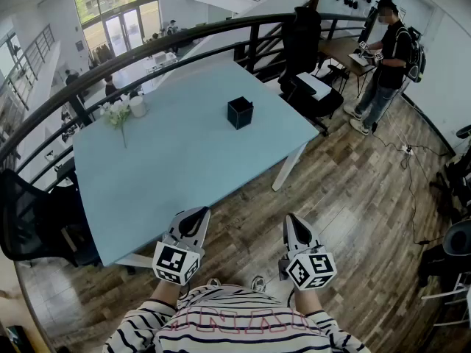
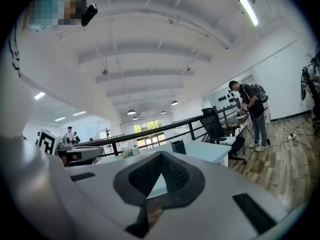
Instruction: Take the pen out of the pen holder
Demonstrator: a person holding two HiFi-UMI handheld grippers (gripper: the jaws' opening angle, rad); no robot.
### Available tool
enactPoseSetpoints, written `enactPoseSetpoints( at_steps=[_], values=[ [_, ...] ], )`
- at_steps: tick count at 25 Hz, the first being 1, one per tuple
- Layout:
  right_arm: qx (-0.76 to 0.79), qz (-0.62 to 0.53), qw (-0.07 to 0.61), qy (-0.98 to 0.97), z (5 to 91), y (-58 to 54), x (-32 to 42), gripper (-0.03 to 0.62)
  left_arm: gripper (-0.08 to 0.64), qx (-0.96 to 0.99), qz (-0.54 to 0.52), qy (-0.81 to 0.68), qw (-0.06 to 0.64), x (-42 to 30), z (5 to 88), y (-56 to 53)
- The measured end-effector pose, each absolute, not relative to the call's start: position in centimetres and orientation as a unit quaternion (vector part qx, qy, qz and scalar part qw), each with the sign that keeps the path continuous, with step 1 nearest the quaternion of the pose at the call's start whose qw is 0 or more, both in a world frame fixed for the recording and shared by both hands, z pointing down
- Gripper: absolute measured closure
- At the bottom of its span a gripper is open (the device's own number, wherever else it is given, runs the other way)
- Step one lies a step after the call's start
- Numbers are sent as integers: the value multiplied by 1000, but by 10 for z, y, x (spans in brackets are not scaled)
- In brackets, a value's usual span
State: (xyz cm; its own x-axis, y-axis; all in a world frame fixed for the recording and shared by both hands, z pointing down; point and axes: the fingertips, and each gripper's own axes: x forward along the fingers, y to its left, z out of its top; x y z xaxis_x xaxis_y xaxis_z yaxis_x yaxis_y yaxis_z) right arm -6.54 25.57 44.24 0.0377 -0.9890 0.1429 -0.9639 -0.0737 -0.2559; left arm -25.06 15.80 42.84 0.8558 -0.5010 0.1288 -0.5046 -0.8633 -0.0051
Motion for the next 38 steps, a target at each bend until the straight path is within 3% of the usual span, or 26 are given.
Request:
enactPoseSetpoints(
  at_steps=[13,14,15,16,17,38],
  values=[
    [-746,-137,68,648,448,209,-89,560,526,977,46,-206,26,-268,437,110],
    [-748,-138,67,646,448,203,-84,558,491,977,50,-205,33,-265,442,105],
    [-748,-140,67,645,448,198,-79,534,412,977,54,-203,40,-260,446,101],
    [-747,-141,67,646,449,193,-74,439,374,977,58,-201,45,-254,449,98],
    [-745,-143,66,648,450,187,-68,387,374,977,61,-200,47,-248,452,94],
    [-657,-172,26,734,482,58,89,387,359,945,81,-313,59,-88,475,-5]
  ],
)
